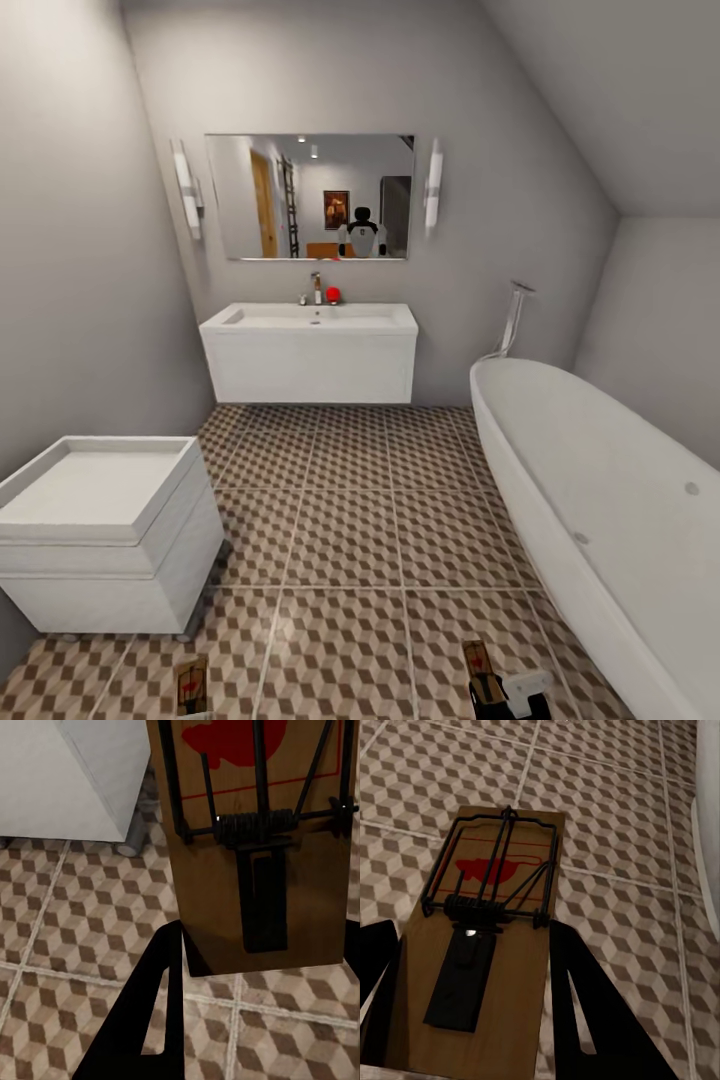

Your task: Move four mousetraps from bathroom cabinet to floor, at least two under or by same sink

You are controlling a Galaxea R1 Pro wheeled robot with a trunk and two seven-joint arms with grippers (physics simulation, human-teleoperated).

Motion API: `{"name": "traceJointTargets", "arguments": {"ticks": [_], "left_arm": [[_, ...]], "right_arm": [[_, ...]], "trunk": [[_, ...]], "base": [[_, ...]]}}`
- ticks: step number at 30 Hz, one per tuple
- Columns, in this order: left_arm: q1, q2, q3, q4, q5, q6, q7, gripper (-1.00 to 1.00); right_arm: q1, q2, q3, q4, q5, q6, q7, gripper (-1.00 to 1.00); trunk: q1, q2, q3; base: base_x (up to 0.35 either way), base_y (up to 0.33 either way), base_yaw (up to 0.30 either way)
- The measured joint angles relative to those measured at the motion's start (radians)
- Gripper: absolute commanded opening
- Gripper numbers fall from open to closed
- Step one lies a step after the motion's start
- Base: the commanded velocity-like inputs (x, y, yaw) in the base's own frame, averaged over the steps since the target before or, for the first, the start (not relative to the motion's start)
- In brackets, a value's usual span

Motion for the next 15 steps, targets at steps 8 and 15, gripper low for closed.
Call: {"name": "traceJointTargets", "arguments": {"ticks": [8,15], "left_arm": [[0.0,0.0,0.0,0.0,0.0,0.0,0.0,-1.0],[0.0,0.0,0.0,0.0,0.0,0.0,0.0,-1.0]], "right_arm": [[0.0,0.0,0.0,0.001,0.0,0.001,0.001,-1.0],[0.0,0.0,0.0,0.001,0.0,0.001,0.001,-1.0]], "trunk": [[0.0,0.0,0.0],[0.0,0.0,0.0]], "base": [[0.188,-0.001,0.0],[0.188,0.0,0.0]]}}
